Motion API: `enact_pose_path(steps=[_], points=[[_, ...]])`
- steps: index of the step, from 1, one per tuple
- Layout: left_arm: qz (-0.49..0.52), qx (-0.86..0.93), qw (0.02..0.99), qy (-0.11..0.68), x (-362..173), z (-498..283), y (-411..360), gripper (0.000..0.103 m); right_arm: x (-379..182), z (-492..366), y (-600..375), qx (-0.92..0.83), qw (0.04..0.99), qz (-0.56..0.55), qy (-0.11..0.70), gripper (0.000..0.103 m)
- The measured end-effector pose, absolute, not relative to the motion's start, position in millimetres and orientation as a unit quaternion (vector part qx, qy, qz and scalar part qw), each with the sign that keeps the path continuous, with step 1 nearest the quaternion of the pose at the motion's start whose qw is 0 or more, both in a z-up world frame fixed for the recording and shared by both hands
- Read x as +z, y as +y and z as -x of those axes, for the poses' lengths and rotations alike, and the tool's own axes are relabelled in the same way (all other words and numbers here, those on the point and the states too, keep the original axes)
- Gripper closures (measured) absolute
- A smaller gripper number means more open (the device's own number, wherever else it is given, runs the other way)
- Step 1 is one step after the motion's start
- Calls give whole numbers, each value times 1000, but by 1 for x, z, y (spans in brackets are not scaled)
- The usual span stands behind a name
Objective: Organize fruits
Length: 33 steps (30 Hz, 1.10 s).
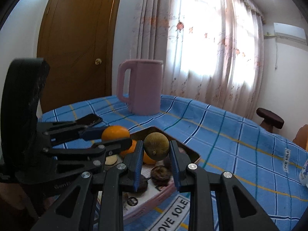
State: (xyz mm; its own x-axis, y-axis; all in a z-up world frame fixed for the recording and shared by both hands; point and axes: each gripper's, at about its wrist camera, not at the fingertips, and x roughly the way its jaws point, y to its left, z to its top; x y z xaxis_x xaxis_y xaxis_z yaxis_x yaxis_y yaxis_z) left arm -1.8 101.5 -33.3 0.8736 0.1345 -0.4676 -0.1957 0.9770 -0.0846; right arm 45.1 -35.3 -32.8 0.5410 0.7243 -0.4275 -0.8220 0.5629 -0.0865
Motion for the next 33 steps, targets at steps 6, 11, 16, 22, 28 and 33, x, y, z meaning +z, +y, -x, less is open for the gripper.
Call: enact_pose_path(steps=[6,11,16,22,28,33], points=[[77,90,961,249,-43,4,114,68,-47,-46,-25,459,851,147,209,75],[79,86,959,257,-48,4,115,68,-55,-45,-18,463,843,159,224,75],[79,94,957,262,-52,5,116,67,-60,-45,-14,470,834,161,240,74],[76,105,958,257,-51,8,118,58,-60,-48,-17,464,838,156,243,63],[76,119,959,247,-48,15,121,38,-55,-49,-26,452,848,145,236,46],[68,121,961,238,-43,19,118,28,-48,-47,-35,440,858,140,225,42]])
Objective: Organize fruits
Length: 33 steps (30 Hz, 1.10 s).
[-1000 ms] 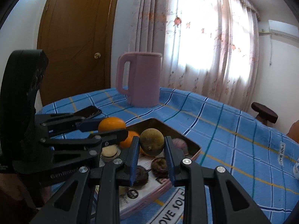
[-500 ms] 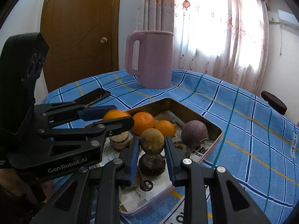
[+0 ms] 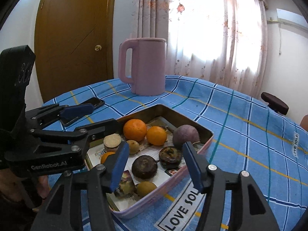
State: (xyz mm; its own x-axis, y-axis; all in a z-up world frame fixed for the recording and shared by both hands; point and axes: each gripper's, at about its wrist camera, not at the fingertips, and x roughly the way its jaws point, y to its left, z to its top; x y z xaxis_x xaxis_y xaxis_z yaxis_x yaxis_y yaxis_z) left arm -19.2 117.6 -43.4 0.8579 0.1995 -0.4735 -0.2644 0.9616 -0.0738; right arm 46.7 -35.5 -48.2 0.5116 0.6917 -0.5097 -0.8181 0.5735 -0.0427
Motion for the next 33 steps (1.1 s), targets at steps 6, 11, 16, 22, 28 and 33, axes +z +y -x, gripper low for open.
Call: enact_pose_path(steps=[6,11,16,22,28,33], points=[[61,118,966,224,-38,25,112,14,-38,-47,-55,417,874,125,214,37],[60,115,968,213,-31,29,109,10,-30,-47,-71,402,886,111,205,35],[55,113,970,208,-28,31,103,8,-24,-44,-83,393,892,101,198,35],[51,107,972,201,-25,34,95,3,-20,-40,-96,381,899,97,195,34],[46,101,973,201,-23,34,88,3,-13,-37,-105,375,903,88,188,34],[42,101,974,197,-20,36,84,3,-10,-33,-107,374,905,89,181,34]])
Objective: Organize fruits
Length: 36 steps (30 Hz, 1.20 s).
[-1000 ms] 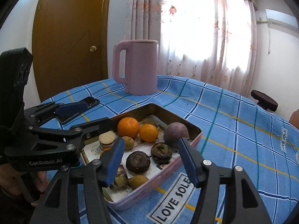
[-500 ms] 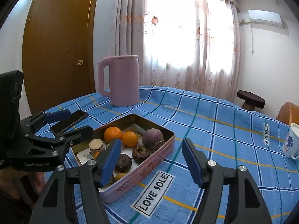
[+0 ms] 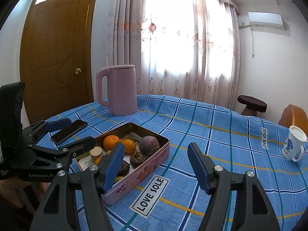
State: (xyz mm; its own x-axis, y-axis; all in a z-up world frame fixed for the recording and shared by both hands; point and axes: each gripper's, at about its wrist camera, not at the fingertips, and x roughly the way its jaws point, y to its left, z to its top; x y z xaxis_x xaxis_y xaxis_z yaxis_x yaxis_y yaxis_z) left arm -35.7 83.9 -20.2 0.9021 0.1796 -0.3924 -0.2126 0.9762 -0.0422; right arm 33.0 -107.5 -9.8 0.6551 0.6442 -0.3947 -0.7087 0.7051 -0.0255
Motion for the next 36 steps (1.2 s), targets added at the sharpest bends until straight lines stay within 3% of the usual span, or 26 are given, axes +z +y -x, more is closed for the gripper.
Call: enact_pose_path(steps=[36], points=[[17,110,977,183,-13,33,64,0,-1,-31,-136,346,921,87,159,33]])
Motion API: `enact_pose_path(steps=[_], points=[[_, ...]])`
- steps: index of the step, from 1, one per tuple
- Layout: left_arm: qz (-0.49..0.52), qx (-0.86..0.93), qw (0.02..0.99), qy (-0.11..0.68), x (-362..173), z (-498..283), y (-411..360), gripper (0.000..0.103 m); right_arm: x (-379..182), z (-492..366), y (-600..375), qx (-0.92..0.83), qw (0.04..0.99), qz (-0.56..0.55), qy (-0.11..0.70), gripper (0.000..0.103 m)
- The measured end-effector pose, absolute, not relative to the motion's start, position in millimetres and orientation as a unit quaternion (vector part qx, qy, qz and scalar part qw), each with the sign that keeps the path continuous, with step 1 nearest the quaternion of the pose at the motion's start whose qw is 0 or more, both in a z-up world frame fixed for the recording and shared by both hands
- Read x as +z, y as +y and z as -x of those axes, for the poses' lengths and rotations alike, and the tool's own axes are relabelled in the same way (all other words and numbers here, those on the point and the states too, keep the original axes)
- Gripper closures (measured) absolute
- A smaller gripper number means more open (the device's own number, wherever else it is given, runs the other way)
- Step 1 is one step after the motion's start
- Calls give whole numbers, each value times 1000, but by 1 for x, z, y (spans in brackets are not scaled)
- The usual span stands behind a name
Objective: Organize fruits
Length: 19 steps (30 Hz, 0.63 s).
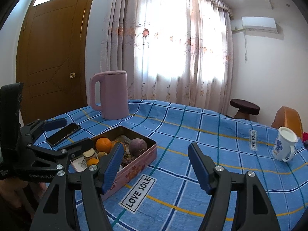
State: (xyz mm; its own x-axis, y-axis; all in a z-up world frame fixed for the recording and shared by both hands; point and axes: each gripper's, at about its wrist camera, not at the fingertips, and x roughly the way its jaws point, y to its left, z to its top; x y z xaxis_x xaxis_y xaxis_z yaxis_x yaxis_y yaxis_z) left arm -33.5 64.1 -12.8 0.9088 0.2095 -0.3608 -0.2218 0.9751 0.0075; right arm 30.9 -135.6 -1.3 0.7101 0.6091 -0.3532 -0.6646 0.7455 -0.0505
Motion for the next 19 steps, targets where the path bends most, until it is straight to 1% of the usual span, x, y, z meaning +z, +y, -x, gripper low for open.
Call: enact_pose_path(steps=[6,19], points=[[17,108,977,183,-11,34,62,0,3,-34,-145,338,925,78,153,32],[29,84,976,197,-17,30,60,0,-11,-43,-148,328,926,78,172,32]])
